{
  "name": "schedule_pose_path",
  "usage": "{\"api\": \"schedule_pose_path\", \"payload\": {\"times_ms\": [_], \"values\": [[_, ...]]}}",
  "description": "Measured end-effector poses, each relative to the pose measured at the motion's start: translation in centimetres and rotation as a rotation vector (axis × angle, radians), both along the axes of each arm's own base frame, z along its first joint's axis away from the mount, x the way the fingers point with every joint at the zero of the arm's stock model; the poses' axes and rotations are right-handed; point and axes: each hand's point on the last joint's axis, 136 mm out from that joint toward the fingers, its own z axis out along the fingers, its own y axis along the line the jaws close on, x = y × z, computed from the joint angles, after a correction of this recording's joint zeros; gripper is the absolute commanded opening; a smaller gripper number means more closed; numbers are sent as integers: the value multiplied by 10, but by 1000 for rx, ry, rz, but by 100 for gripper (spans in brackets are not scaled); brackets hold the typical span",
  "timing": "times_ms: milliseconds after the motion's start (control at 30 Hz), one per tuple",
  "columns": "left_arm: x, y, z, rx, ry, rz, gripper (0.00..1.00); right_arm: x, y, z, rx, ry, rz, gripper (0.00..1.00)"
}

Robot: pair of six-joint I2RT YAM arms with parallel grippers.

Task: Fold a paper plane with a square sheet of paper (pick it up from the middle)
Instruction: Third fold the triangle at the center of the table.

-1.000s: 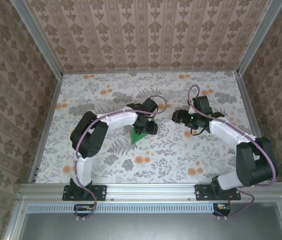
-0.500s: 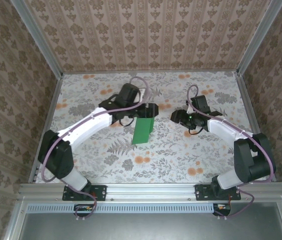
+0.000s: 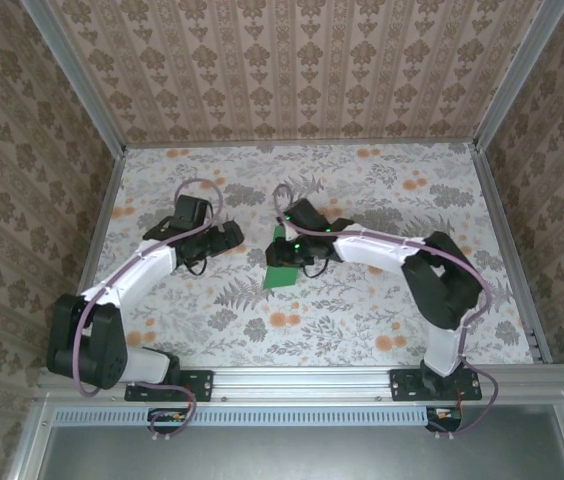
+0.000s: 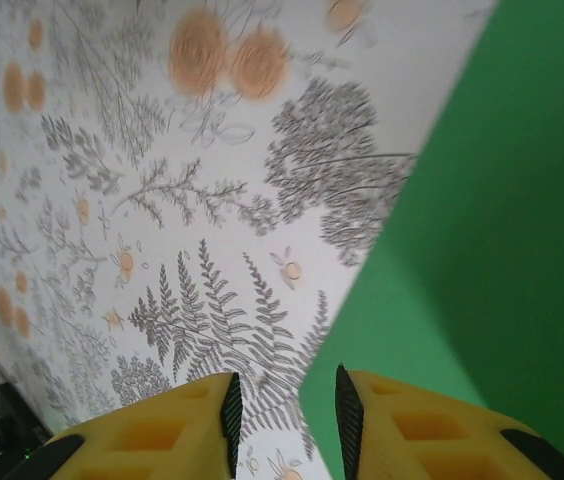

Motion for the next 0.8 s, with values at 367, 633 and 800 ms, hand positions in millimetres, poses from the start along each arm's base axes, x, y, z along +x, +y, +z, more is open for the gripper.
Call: {"api": "schedule_pose_path", "payload": {"times_ms": [367, 633, 800], "values": [[-8, 13, -6, -6, 18, 36, 100, -6, 17, -45, -155, 60, 73, 34], [-5, 5, -3, -45, 8, 14, 100, -29, 6, -59, -220, 73, 279, 34], [-3, -2, -3, -77, 7, -6, 97, -51, -11, -60, -242, 54, 454, 37]]}}
